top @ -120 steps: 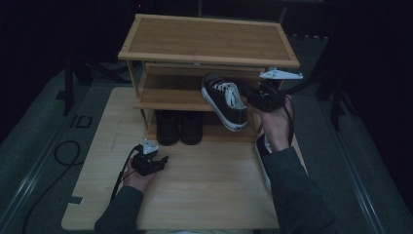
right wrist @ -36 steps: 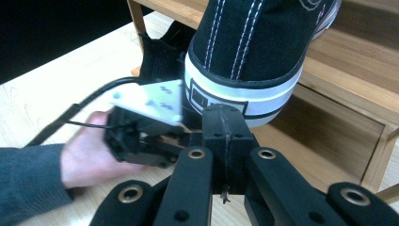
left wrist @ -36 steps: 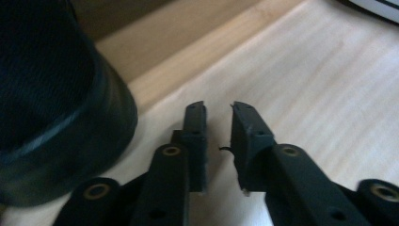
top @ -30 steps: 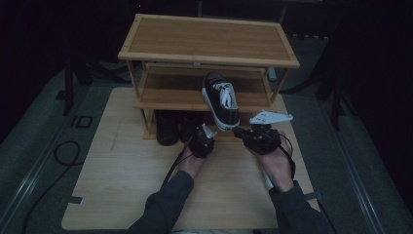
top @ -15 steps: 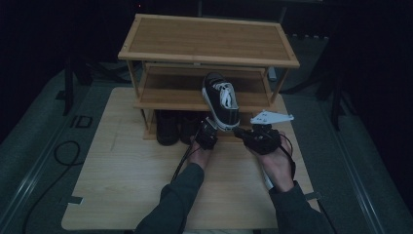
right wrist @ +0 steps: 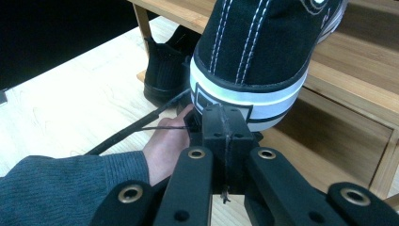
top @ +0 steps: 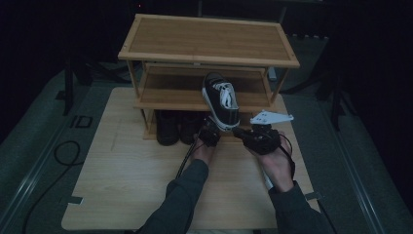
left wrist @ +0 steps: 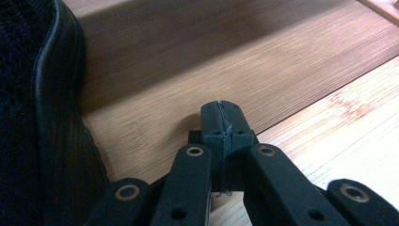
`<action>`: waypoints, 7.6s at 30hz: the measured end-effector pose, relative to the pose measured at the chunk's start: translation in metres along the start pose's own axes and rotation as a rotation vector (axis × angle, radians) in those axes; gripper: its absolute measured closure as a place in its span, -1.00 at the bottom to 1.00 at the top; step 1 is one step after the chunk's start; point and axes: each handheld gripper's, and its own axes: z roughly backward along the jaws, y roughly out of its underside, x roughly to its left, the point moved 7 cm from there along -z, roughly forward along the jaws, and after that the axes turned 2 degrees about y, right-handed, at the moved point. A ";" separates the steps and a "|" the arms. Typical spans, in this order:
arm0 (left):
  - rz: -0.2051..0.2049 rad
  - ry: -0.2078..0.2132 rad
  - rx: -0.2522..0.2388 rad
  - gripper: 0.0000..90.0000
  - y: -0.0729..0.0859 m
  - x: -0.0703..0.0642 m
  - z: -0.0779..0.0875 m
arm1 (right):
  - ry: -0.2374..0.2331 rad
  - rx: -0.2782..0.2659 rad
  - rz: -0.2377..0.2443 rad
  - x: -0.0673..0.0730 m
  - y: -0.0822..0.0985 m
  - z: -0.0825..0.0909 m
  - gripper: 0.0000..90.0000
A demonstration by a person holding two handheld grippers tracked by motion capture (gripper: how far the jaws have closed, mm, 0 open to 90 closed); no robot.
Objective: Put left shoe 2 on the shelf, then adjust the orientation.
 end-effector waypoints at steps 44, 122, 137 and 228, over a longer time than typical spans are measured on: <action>0.008 -0.030 0.000 1.00 0.001 -0.002 0.000 | 0.055 0.004 0.079 0.004 -0.028 -0.055 1.00; 0.009 -0.016 -0.006 1.00 0.002 -0.002 0.000 | 0.230 0.159 -0.108 -0.094 0.064 -0.008 0.78; 0.008 -0.016 -0.005 1.00 0.001 -0.002 0.000 | 0.317 0.301 -0.225 -0.132 0.113 -0.024 1.00; 0.009 -0.012 -0.007 1.00 0.002 -0.001 0.001 | -0.047 0.383 0.096 -0.007 0.120 -0.039 0.99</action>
